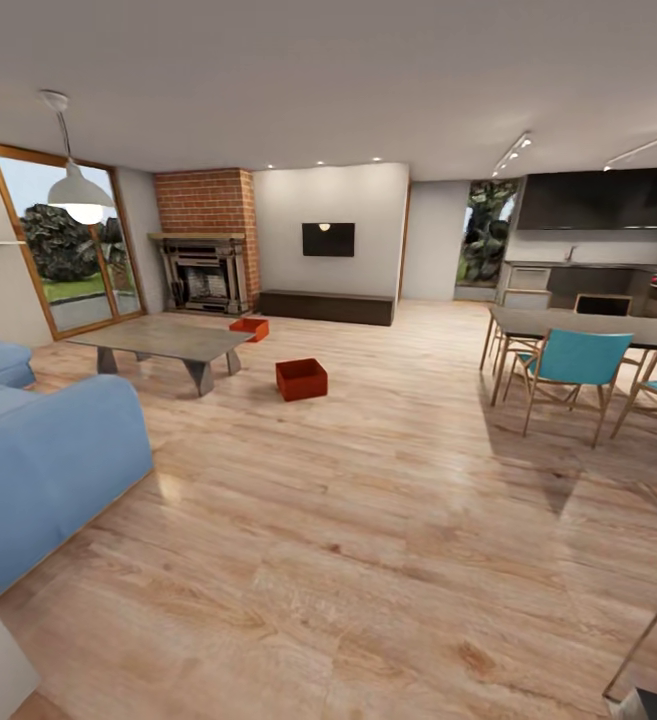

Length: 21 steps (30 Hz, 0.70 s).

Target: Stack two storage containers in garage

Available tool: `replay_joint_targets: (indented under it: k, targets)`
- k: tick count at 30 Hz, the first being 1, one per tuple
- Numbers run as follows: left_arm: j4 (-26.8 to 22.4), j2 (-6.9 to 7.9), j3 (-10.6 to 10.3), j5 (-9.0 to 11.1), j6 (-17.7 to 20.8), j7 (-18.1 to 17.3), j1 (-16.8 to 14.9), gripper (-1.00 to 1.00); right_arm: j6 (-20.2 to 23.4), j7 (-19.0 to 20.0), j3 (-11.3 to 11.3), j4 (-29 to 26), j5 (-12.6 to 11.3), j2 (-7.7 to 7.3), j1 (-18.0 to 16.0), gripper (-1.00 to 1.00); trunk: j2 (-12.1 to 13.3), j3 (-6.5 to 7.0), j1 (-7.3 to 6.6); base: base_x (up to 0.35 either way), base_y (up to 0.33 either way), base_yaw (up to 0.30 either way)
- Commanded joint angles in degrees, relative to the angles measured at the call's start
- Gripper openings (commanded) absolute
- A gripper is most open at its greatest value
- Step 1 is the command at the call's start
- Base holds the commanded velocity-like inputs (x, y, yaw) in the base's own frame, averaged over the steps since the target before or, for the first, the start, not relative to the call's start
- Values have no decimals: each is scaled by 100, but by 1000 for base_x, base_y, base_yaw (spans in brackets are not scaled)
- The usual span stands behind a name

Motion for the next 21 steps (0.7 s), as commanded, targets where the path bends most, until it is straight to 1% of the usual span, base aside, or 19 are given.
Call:
replay_joint_targets:
  k: [1, 21]
  targets:
    - [-8, 0, 4, 60, 23, -1, -1, 100, -36, -7, 47, 19, -46, 2, -7, 100, -3, -6, 3, 323, 0, 0]
    - [-8, -1, 4, 53, 15, -1, -1, 100, -30, -7, 48, 20, -45, -1, -8, 100, -3, -6, 3, 323, 0, 0]
